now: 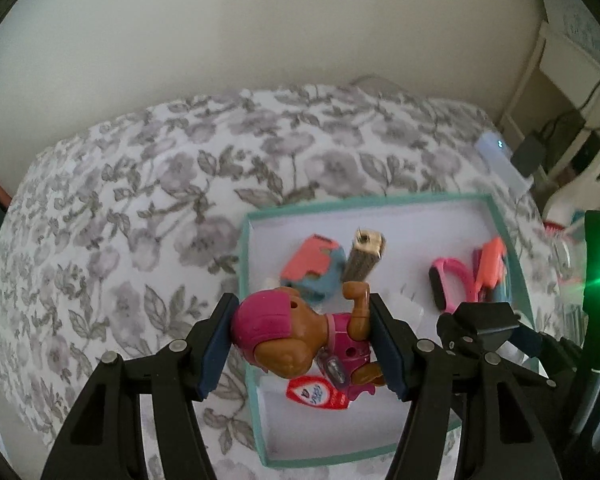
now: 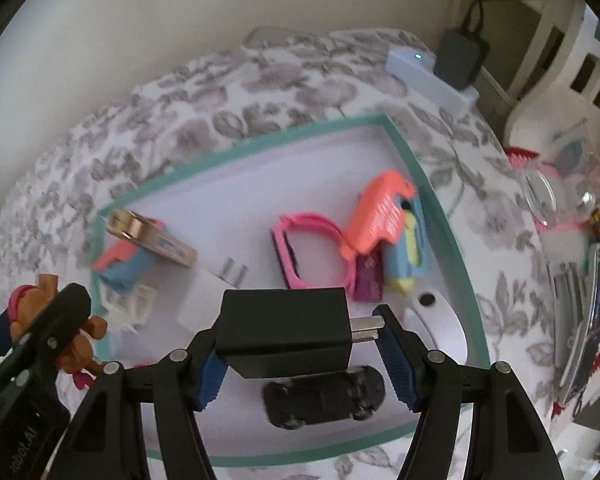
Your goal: Organize rigid objects
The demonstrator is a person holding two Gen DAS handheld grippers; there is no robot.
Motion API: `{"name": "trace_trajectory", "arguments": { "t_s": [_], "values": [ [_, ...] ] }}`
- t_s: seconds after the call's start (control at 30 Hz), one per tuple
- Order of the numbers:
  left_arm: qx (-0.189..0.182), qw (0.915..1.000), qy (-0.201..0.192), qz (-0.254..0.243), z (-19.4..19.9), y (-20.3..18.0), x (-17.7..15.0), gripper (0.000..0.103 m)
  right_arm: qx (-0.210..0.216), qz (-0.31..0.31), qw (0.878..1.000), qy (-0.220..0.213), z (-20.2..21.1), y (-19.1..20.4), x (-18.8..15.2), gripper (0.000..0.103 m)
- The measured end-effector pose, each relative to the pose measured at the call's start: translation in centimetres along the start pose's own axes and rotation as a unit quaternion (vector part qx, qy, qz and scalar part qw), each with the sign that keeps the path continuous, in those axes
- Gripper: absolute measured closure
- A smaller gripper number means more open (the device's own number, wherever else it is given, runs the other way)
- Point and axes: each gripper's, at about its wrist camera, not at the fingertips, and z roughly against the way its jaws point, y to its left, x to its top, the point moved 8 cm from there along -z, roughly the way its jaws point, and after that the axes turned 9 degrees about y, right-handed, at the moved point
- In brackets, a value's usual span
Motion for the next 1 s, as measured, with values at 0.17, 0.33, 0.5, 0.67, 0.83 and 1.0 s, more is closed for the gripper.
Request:
{"name": "trace_trajectory", "arguments": {
  "t_s": [0.17, 0.33, 0.5, 0.67, 0.83, 1.0],
  "values": [
    [0.006, 0.9999, 0.009, -0.007, -1.2, -0.5, -1.0, 0.037, -0.005, -0.007, 1.0, 0.002, -0.5, -0.8, -0.7, 0.033],
    [-0.017, 0.9997, 0.02, -0.002, -2.5, -0.8, -1.6, 0.037, -0.003, -0.016, 1.0, -0.002, -0.7, -1.4, -1.2, 0.033],
    [-0.03, 0.9994, 0.019, 0.004, -2.6, -0.6, -2.0, 0.037, -0.005, -0.01, 1.0, -0.005, -0.9, -1.1, -1.4, 0.033],
    [-0.039, 0.999, 0.018, 0.016, -2.3, 0.0, -2.4, 0.037, -0.012, 0.004, 1.0, -0.007, -1.2, -0.3, -1.7, 0.033],
    [-0.042, 0.9982, 0.022, 0.036, -2.2, 1.5, -3.0, 0.034, -0.024, 0.017, 0.999, -0.016, -1.2, 0.0, -1.8, 0.031],
    [-0.026, 0.9978, 0.02, 0.058, -2.3, 3.7, -3.6, 0.023, -0.03, 0.028, 0.999, -0.022, -1.1, 0.4, -2.0, 0.019]
  ]
}}
